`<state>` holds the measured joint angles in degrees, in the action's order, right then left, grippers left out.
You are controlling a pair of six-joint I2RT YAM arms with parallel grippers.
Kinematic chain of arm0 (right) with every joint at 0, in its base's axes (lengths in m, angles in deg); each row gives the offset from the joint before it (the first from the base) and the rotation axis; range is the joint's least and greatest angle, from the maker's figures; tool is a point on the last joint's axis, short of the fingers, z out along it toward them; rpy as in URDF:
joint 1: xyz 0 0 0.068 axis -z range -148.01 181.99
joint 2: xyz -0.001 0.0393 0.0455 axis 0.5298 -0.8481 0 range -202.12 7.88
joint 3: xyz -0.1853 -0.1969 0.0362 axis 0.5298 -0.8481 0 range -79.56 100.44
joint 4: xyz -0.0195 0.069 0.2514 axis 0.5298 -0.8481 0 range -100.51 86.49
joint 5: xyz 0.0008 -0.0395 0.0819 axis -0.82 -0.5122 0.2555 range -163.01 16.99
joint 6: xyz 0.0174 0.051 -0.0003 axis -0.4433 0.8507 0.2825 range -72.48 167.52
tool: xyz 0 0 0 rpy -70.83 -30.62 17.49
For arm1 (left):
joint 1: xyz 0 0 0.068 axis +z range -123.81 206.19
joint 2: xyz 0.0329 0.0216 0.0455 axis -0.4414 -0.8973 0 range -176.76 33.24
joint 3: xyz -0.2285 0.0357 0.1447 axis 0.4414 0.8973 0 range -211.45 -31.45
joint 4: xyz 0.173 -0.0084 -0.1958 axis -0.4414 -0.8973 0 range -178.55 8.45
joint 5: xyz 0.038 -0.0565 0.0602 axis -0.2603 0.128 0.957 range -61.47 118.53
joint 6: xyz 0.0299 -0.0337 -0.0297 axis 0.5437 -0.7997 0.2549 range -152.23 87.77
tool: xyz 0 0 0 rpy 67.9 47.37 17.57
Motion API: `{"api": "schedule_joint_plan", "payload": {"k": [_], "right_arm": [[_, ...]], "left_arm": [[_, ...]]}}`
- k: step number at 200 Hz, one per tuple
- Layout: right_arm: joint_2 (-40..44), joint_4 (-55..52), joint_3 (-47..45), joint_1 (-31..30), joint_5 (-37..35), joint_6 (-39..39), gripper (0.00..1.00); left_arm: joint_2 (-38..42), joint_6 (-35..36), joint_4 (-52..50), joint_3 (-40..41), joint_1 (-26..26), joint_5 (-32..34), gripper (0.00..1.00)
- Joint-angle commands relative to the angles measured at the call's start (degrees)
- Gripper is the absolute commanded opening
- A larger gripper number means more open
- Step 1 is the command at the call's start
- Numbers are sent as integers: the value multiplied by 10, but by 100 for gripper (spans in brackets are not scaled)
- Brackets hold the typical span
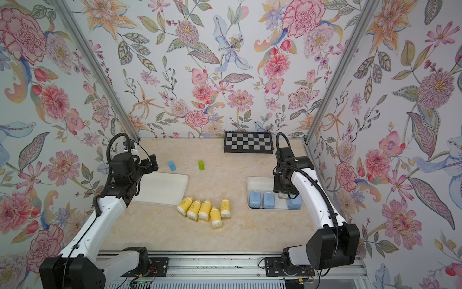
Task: Place the pencil sharpeners by color into the storage box
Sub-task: Place the pencil sharpener in the storage box.
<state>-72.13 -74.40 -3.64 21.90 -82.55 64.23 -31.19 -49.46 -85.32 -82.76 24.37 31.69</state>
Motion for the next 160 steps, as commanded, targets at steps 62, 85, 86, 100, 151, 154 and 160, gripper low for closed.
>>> {"api": "schedule_joint_plan", "payload": {"k": [62,85,86,100,151,154,160], "right_arm": [[-37,-9,-16,9,-16,-33,44],[-44,-7,-16,11,-10,-35,44],[-44,-7,-16,11,-9,-36,44],[-50,-6,-17,11,-7,-38,44],[-66,1,-17,12,5,-45,44],[-67,2,-17,12,6,-46,44],[-69,1,-17,12,7,-47,44]], "left_arm": [[9,8,20,15,-22,17,99],[11,12,18,16,-23,19,100],[11,12,18,16,-22,19,100],[11,14,17,16,-23,20,100],[10,16,16,17,-23,18,99],[11,16,16,17,-23,18,100],[10,16,16,17,-23,19,99]]}}
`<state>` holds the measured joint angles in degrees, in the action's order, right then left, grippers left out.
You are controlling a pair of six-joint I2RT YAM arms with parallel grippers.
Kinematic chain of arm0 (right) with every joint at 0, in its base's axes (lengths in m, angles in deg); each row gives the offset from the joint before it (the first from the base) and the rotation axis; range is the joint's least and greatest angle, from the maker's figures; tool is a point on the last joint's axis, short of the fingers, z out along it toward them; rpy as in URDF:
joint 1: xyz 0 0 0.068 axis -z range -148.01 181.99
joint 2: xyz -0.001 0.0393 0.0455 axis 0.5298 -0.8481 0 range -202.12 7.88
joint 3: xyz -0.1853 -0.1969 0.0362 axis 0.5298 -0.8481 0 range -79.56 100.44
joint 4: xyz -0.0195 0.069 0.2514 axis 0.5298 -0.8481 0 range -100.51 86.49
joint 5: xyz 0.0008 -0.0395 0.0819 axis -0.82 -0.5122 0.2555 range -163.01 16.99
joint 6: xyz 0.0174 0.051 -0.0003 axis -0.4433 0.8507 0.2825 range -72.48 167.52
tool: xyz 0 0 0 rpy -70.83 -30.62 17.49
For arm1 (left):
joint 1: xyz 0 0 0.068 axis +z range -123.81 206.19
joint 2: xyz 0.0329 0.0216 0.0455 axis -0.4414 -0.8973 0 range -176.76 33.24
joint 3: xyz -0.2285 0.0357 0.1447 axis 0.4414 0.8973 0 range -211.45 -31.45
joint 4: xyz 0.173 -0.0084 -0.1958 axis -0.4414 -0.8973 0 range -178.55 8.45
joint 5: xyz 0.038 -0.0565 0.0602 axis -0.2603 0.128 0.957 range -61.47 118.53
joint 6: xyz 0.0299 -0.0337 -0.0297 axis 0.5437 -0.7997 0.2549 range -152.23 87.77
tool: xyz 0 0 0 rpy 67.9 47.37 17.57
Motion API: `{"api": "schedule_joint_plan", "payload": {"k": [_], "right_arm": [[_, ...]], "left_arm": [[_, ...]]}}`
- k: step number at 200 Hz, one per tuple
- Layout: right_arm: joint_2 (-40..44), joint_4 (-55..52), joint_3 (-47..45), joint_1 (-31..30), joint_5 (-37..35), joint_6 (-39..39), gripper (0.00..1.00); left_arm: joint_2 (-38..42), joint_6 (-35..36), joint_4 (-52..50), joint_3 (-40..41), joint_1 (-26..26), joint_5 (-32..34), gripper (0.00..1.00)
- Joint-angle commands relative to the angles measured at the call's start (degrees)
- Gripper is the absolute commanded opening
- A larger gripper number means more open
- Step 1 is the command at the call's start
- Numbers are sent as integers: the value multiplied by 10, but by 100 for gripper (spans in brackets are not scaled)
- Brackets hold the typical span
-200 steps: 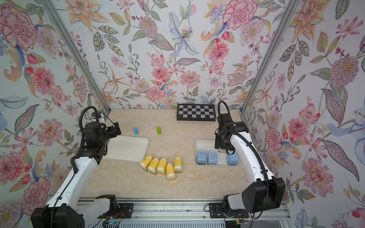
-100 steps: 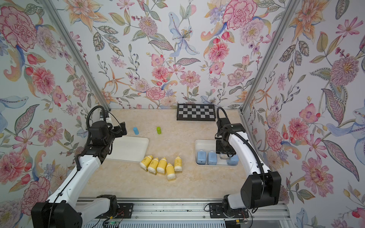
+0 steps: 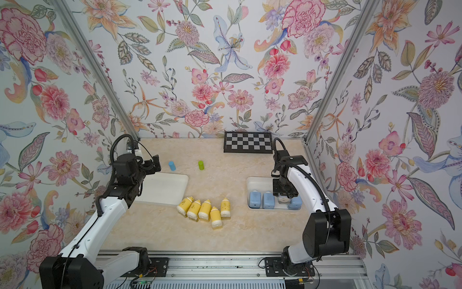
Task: Place the pencil sharpeners by color into the storage box
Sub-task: Place the pencil sharpener in the storage box.
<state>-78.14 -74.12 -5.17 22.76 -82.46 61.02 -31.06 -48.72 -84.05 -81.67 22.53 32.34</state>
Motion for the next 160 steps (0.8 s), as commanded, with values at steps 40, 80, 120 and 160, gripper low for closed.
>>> {"api": "schedule_joint_plan", "payload": {"k": [40,80,120,160], "right_arm": [[-24,6,-3,4,11,-19,44],[-44,13,-3,10,20,-26,44],[-61,19,-4,25,30,-36,44],[-75,22,-4,32,43,-50,44]], "left_arm": [[10,8,4,6,-4,12,99],[9,8,5,6,-4,8,99],[8,8,5,8,-4,9,99],[5,8,4,8,-6,7,99]]}}
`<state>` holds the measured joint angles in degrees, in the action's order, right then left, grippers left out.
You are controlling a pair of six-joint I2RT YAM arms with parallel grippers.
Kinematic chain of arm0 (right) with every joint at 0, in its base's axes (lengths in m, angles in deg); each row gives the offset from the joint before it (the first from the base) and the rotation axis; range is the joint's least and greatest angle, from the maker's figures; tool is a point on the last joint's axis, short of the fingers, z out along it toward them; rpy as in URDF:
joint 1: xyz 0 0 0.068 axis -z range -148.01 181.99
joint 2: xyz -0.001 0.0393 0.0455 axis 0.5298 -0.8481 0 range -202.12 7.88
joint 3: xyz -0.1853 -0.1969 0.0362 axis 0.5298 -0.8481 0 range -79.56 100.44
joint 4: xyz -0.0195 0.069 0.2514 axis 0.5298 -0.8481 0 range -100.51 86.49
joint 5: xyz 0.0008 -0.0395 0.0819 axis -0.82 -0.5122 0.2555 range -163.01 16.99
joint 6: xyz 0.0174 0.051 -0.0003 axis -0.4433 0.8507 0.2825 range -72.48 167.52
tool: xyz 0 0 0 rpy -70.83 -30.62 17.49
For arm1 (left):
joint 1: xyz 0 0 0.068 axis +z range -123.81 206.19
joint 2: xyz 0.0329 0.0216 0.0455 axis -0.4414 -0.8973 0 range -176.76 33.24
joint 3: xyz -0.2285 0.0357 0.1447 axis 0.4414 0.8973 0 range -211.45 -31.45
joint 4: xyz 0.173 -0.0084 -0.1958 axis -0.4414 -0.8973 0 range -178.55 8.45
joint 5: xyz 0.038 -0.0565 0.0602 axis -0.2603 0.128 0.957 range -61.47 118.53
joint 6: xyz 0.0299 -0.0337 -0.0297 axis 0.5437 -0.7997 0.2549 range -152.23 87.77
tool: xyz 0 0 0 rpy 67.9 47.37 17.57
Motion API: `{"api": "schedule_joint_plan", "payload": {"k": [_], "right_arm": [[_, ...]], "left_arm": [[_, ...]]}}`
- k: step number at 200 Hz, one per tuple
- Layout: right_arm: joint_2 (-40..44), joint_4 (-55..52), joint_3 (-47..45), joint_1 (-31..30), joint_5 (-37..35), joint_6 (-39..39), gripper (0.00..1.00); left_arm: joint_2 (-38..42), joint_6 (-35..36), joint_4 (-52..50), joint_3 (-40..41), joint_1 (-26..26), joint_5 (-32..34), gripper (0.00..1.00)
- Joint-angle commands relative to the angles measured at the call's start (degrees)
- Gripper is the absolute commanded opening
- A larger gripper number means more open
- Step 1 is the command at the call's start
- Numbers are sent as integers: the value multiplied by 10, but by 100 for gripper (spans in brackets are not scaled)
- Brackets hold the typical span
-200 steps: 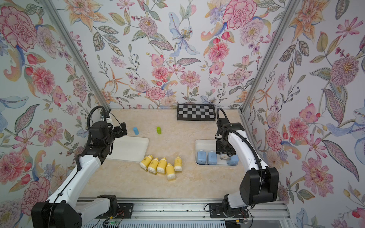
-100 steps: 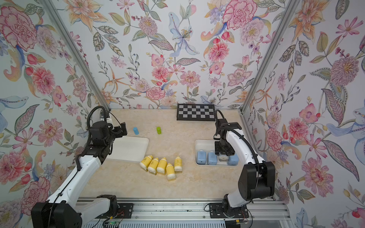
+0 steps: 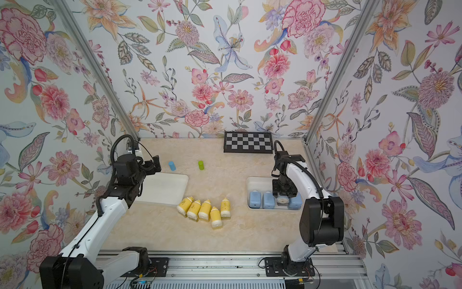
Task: Place the pencil sharpeners by color into the storage box
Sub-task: Place the pencil sharpener in the storage box.
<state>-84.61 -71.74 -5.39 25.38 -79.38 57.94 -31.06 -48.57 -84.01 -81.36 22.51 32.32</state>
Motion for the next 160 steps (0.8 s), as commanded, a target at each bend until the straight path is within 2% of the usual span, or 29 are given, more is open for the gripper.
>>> {"api": "schedule_joint_plan", "payload": {"k": [1,93,160], "right_arm": [[-10,-2,-2,6,13,-20,44],[-28,-2,-3,23,43,-26,44],[-41,-2,3,23,35,-27,44]], "left_arm": [[5,6,4,5,-5,8,99],[5,8,5,5,-5,5,99],[8,10,7,5,-6,9,99]]}}
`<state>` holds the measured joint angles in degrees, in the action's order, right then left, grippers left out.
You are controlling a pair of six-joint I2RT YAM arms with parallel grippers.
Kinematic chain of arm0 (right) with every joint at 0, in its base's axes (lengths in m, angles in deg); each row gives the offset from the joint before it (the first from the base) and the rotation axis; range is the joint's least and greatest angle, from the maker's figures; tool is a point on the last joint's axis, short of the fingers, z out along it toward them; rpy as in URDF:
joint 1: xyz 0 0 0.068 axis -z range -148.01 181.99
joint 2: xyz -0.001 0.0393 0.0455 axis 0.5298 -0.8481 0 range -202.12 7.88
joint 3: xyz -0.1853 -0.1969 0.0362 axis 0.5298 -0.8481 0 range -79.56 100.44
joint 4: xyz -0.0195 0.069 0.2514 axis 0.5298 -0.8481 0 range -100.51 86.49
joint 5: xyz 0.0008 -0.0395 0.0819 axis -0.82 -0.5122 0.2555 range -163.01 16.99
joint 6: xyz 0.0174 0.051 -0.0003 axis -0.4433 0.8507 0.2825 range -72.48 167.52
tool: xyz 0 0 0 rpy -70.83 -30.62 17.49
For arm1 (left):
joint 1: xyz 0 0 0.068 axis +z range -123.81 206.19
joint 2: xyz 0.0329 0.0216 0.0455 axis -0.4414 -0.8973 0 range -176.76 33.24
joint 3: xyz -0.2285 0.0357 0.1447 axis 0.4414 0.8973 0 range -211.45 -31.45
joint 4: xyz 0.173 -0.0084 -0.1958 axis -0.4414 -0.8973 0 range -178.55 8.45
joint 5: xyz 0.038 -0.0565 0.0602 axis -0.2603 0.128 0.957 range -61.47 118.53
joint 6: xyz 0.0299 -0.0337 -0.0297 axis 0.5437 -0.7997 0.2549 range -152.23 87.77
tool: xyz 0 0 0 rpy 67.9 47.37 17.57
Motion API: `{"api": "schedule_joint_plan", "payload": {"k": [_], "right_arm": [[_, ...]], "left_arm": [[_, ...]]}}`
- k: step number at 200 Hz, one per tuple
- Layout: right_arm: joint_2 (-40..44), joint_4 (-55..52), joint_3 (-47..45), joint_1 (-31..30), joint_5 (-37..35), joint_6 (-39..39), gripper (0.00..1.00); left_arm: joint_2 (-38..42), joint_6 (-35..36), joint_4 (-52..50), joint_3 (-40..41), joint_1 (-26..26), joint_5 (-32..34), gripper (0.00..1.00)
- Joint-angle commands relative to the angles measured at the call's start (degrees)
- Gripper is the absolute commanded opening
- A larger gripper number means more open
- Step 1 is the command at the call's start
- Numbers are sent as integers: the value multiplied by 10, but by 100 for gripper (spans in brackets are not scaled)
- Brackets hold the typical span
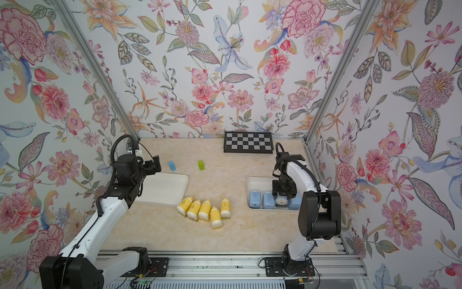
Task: Place the pencil sharpeners by color into the storage box
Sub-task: Place the pencil sharpener in the storage box.
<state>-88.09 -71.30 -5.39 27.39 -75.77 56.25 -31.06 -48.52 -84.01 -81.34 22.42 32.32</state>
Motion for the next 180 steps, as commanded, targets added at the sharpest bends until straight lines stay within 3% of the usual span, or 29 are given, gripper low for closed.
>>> {"api": "schedule_joint_plan", "payload": {"k": [1,180], "right_arm": [[-7,-7,2,3,-2,-10,44],[-24,-2,-4,-1,-19,-8,45]], "left_arm": [[7,10,7,5,-5,9,99],[8,11,7,5,-4,5,99]]}}
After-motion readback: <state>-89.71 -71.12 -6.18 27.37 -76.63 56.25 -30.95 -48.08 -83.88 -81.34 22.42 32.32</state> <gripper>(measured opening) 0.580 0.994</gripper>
